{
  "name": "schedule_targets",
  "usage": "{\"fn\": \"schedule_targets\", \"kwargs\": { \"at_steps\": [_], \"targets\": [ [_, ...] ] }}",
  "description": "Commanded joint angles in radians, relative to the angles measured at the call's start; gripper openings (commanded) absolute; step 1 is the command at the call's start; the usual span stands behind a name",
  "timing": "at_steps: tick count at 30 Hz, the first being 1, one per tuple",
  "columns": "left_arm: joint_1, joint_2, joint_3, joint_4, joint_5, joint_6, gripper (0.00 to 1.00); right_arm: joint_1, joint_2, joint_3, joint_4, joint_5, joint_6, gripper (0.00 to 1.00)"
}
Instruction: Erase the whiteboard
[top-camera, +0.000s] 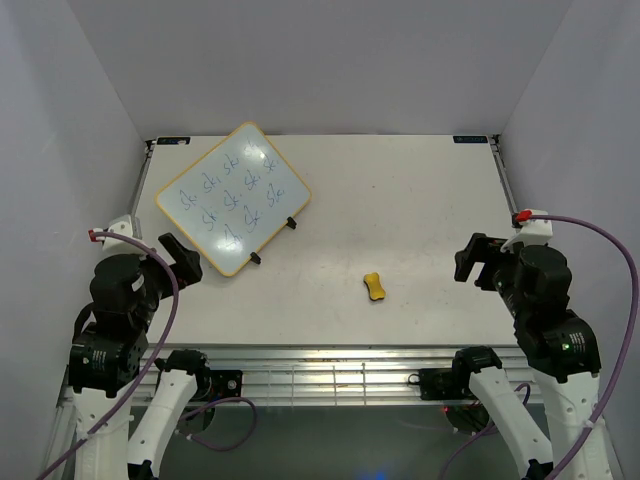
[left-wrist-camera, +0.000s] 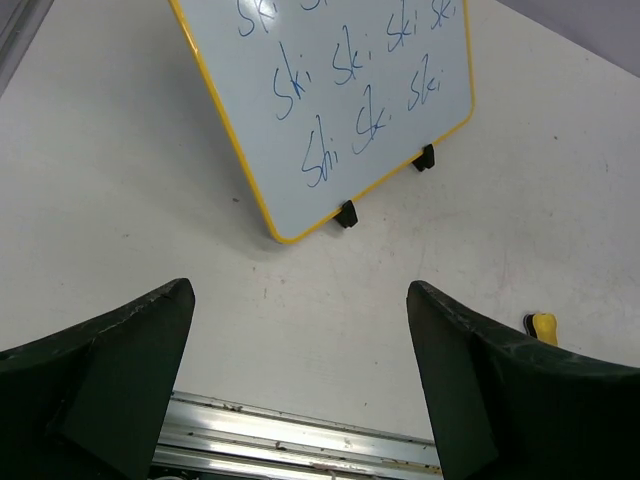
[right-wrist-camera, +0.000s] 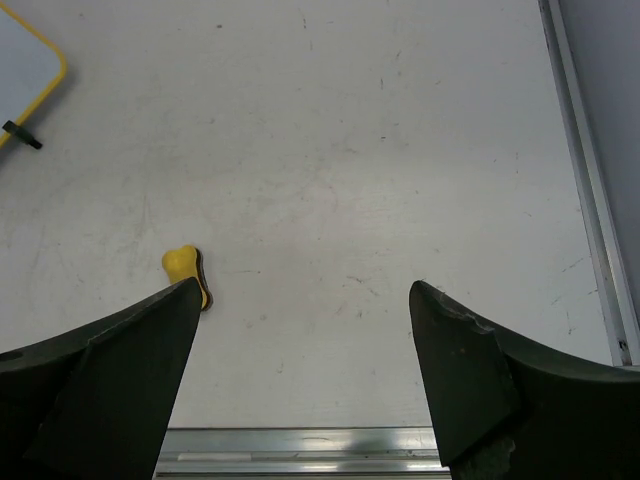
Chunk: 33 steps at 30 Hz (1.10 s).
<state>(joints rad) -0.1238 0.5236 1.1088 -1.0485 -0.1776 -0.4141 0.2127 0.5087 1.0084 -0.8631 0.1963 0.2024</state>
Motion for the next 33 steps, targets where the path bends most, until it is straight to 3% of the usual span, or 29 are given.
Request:
{"fn": "schedule_targets", "kwargs": {
  "at_steps": [1,6,10,13,17,20,23,28,30,33],
  "targets": [
    [0.0,0.022,0.0,-0.011,0.021,-0.017,0.98,0.004,-0.001,-0.027,0.052,0.02,-0.001,0.9],
    [0.0,0.046,-0.035,0.022,0.111,-0.038,0.98,0.005,0.004,-0.057,0.102,-0.061,-0.014,0.9],
    [0.0,0.038,-0.127,0.105,0.228,-0.084,0.98,0.005,-0.059,-0.174,0.246,-0.28,-0.014,0.9],
    [0.0,0.035,-0.208,0.218,0.285,-0.117,0.98,0.007,-0.119,-0.261,0.317,-0.36,-0.014,0.9],
    [0.0,0.102,-0.326,0.439,0.466,-0.136,0.98,0.005,-0.127,-0.306,0.374,-0.415,0.017,0.9],
    [0.006,0.151,-0.417,0.557,0.419,-0.224,0.98,0.005,-0.098,-0.315,0.371,-0.497,0.012,0.9],
    [0.065,0.179,-0.445,0.606,0.35,-0.273,0.98,0.005,-0.069,-0.31,0.36,-0.558,-0.007,0.9],
    [0.349,0.266,-0.472,0.653,0.403,-0.342,0.98,0.005,-0.073,-0.312,0.366,-0.635,-0.02,0.9],
    [0.451,0.291,-0.513,0.775,0.438,-0.362,0.98,0.005,-0.091,-0.335,0.394,-0.678,-0.014,0.9],
    [0.507,0.337,-0.581,0.913,0.48,-0.371,0.98,0.005,-0.105,-0.341,0.414,-0.699,-0.012,0.9]
  ]
}}
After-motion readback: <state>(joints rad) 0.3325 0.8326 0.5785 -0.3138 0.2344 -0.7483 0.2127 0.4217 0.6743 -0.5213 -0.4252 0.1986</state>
